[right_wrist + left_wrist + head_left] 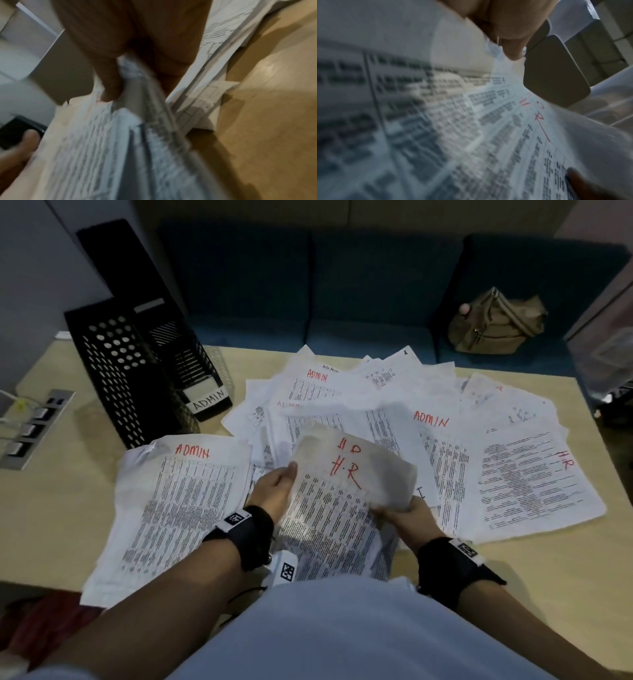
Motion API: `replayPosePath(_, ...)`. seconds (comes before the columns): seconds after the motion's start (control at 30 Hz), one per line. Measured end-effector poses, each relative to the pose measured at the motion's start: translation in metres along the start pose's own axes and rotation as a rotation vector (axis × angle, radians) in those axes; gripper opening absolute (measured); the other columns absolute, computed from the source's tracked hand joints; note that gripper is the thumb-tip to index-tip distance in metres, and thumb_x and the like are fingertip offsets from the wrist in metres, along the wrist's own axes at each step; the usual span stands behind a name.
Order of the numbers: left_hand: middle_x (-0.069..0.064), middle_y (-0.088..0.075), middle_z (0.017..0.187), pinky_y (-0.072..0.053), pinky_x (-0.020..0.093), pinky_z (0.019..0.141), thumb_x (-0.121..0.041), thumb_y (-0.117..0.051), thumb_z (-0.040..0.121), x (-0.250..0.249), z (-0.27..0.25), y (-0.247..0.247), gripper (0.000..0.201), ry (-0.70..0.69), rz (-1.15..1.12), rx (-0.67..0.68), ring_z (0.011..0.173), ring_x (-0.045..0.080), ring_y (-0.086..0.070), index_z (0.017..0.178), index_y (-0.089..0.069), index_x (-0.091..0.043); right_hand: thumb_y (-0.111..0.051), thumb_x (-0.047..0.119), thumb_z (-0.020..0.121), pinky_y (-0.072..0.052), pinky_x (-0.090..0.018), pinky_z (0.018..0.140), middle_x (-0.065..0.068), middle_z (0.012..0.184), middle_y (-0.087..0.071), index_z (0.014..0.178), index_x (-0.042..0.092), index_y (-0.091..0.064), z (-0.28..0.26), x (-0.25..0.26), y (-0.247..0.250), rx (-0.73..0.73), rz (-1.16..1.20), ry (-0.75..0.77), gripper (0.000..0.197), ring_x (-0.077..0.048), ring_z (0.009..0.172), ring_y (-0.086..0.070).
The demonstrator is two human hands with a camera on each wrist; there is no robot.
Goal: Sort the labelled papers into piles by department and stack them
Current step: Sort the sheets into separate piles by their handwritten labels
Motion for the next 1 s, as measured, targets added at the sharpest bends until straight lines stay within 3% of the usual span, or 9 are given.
replayPosePath(0.07, -0.005, -0.066, 0.111, -0.04, 0.023, 0.09, -0.02, -0.051, 0.098, -0.001, 0.001, 0.016, 0.019, -0.026, -0.026, -0.083, 0.099, 0.011, -0.058, 0.107, -0.068, -0.019, -0.078, 0.008, 0.075, -0.056, -0.031, 0.065, -0.017, 0.083, -0.069, 0.082, 0.004, -0.067, 0.004, 0.001, 0.001, -0.104, 0.031, -0.005, 0.014, -0.028, 0.077, -0.064)
replayPosePath(0.2, -0.003, -0.06, 0.128, -0.038, 0.029, 0.1, 0.001, -0.062, 0.087, 0.001, 0.0, 0.072, 0.037, -0.098, -0.108, -0.186, 0.123, 0.015, -0.05, 0.109, -0.069, -0.028, -0.074, 0.004, 0.078, -0.057, -0.03, 0.066, -0.012, 0.082, -0.066, 0.081, 0.008, -0.065, 0.02, 0.012, 0.008, -0.164, 0.114, 0.023, 0.01, -0.026, 0.075, -0.061)
replayPosePath(0.37, 0.013, -0.06, 0.127, -0.051, 0.047, 0.092, 0.01, -0.078, 0.065, 0.017, -0.009, 0.156, 0.076, -0.052, -0.134, -0.244, 0.111, 0.028, -0.061, 0.117, -0.051, -0.039, -0.074, 0.008, 0.079, -0.052, -0.033, 0.073, -0.012, 0.085, -0.064, 0.091, 0.003, -0.064, 0.051, 0.014, 0.008, -0.224, 0.051, 0.017, 0.016, -0.026, 0.076, -0.059)
replayPosePath(0.5, 0.012, -0.058, 0.129, -0.044, 0.046, 0.101, -0.005, -0.089, 0.056, 0.054, -0.02, 0.21, 0.085, 0.099, 0.163, -0.435, 0.119, 0.031, -0.053, 0.125, -0.046, -0.026, -0.075, 0.013, 0.079, -0.051, -0.043, 0.077, -0.017, 0.085, -0.064, 0.099, -0.005, -0.066, 0.07, -0.005, 0.007, -0.231, -0.15, -0.071, 0.028, -0.028, 0.076, -0.058)
replayPosePath(0.6, 0.019, -0.054, 0.131, -0.044, 0.043, 0.097, -0.013, -0.089, 0.061, 0.074, -0.028, 0.225, 0.085, 0.243, 0.351, -0.536, 0.118, 0.036, -0.052, 0.131, -0.041, -0.014, -0.073, 0.015, 0.08, -0.048, -0.038, 0.07, -0.017, 0.084, -0.063, 0.093, 0.003, -0.065, 0.073, -0.008, 0.006, -0.258, -0.277, -0.055, 0.019, -0.027, 0.074, -0.056)
replayPosePath(0.73, 0.02, -0.037, 0.14, -0.042, 0.057, 0.093, -0.022, -0.091, 0.054, 0.067, -0.03, 0.217, 0.111, 0.284, 0.64, -0.642, 0.124, 0.039, -0.039, 0.142, -0.025, -0.022, -0.071, 0.015, 0.083, -0.045, -0.034, 0.071, -0.014, 0.08, -0.062, 0.095, 0.003, -0.063, 0.068, -0.003, 0.006, -0.241, -0.246, -0.033, 0.019, -0.026, 0.073, -0.055)
replayPosePath(0.83, 0.016, -0.036, 0.137, -0.04, 0.055, 0.093, -0.033, -0.084, 0.066, 0.035, -0.021, 0.183, 0.088, 0.03, 0.862, -0.654, 0.124, 0.037, -0.034, 0.138, -0.035, -0.02, -0.068, 0.011, 0.086, -0.045, -0.034, 0.069, -0.009, 0.073, -0.06, 0.094, 0.003, -0.061, 0.062, -0.004, 0.009, -0.21, -0.182, -0.044, 0.014, -0.024, 0.07, -0.053)
replayPosePath(0.9, 0.011, -0.045, 0.129, -0.042, 0.045, 0.098, -0.028, -0.075, 0.079, 0.011, -0.012, 0.144, 0.049, -0.191, 0.685, -0.488, 0.12, 0.032, -0.043, 0.121, -0.054, -0.018, -0.067, 0.009, 0.086, -0.046, -0.036, 0.072, -0.008, 0.076, -0.061, 0.096, 0.004, -0.059, 0.057, -0.003, 0.011, -0.19, -0.131, -0.027, 0.014, -0.025, 0.076, -0.054)
replayPosePath(1.0, 0.006, -0.064, 0.101, -0.05, 0.033, 0.088, -0.019, -0.065, 0.088, -0.016, 0.006, 0.084, 0.002, -0.201, 0.339, -0.243, 0.097, 0.024, -0.062, 0.086, -0.065, -0.021, -0.067, 0.004, 0.085, -0.047, -0.033, 0.068, -0.015, 0.082, -0.064, 0.098, -0.003, -0.06, 0.047, -0.004, 0.022, -0.19, -0.043, -0.043, 0.017, -0.025, 0.076, -0.058)
Point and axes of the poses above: each hand's wrist, its own z-axis towards the middle knuckle, its own y-axis out of the back of the hand, x = y × z, the point moved 3 cm from there along z, towards the middle knuckle
